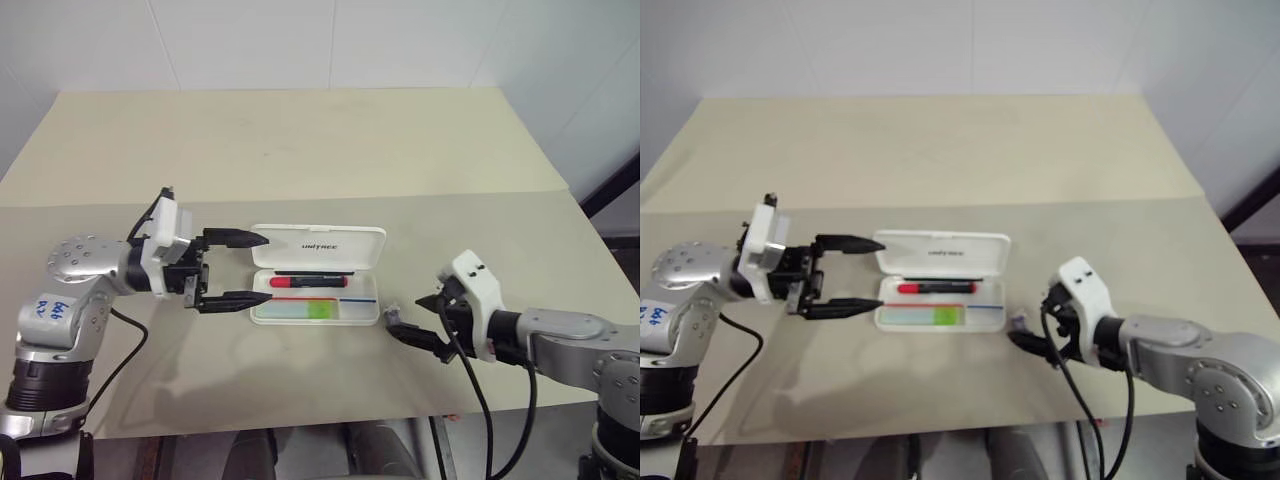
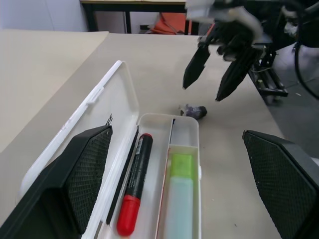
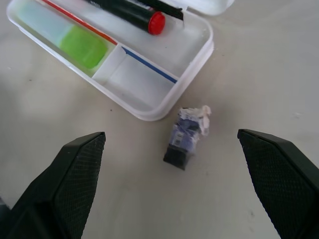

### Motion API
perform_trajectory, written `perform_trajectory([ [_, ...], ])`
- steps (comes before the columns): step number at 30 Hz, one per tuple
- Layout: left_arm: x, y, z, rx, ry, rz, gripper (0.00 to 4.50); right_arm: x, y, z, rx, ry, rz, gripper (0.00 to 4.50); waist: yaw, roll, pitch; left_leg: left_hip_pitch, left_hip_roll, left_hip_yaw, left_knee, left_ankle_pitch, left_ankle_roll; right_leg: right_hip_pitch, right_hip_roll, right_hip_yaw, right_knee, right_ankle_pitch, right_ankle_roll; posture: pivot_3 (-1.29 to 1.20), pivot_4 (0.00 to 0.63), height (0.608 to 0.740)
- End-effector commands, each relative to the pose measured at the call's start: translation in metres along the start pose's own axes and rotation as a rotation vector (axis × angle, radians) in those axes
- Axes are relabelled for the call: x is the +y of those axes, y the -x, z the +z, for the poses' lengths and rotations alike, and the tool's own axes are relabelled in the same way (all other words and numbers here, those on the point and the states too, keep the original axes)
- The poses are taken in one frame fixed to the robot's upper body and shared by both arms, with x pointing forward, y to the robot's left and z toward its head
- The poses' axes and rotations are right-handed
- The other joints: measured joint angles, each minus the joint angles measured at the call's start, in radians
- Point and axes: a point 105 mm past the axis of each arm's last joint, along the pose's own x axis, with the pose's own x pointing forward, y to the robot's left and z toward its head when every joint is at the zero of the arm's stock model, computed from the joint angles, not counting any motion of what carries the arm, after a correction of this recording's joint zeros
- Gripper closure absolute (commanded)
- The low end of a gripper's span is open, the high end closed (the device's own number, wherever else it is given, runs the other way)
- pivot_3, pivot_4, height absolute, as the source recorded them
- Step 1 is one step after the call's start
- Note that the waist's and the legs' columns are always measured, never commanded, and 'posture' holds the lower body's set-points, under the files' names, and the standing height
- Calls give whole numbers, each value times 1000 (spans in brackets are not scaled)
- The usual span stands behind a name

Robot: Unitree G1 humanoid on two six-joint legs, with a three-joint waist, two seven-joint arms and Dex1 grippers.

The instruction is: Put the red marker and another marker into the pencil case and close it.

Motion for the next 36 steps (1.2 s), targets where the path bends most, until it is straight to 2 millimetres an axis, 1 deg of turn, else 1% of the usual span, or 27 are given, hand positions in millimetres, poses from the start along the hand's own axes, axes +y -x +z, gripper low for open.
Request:
perform_trajectory([
  [1,-7,3,16,-25,-95,-27,32,0,-8,0,13,2,-7,0,1,0,0,0,0,0,-1,0,0,-1,0,0,0,0,0,0,150,740],
  [5,-8,7,17,-10,-106,-14,32,1,-17,-4,40,3,-7,0,2,0,0,-2,0,0,-2,0,0,-2,0,0,-1,0,0,0,150,740],
  [14,-9,9,21,-3,-121,9,32,2,-26,-17,94,16,-20,0,0,-2,-1,-2,0,0,-3,0,0,-2,0,0,-3,0,0,0,150,740],
  [17,-7,8,22,-5,-131,14,0,2,-28,-20,108,25,-24,606,0,-2,-2,-2,0,0,-2,0,0,-2,0,0,-2,0,0,0,150,740],
  [26,-2,4,26,-15,-167,8,0,-5,-27,-21,123,87,-52,3786,0,-3,-2,-2,0,0,-3,0,0,-2,0,-1,-3,-1,0,0,150,740],
  [27,-1,3,26,-17,-170,7,0,-6,-26,-21,129,98,-55,4065,1,-3,-2,-2,0,0,-3,0,0,-2,0,-1,-4,-1,0,0,150,740],
  [29,0,2,27,-20,-175,6,0,-12,-24,-22,145,127,-68,4140,2,-3,-2,-2,0,0,-3,0,0,-2,0,-1,-4,0,0,0,150,740],
  [31,2,0,27,-24,-177,5,0,-22,-20,-23,162,156,-92,4140,5,-3,-2,-2,0,0,-3,0,0,-1,0,-1,-4,0,0,0,150,740],
  [32,2,-1,26,-25,-177,5,0,-29,-17,-22,166,167,-107,4140,7,-3,-2,-2,0,0,-3,0,0,-1,0,-1,-5,0,0,0,150,740],
  [34,3,-2,25,-27,-180,1,0,-51,-7,-15,165,221,-154,4140,12,-3,-2,-2,0,0,-3,0,0,0,-1,-1,-6,0,0,0,150,740],
  [36,4,-3,24,-30,-184,0,0,-68,4,-2,140,298,-172,4140,17,-3,-2,-2,-2,0,-1,0,1,1,-3,-1,-7,0,0,0,150,740],
])
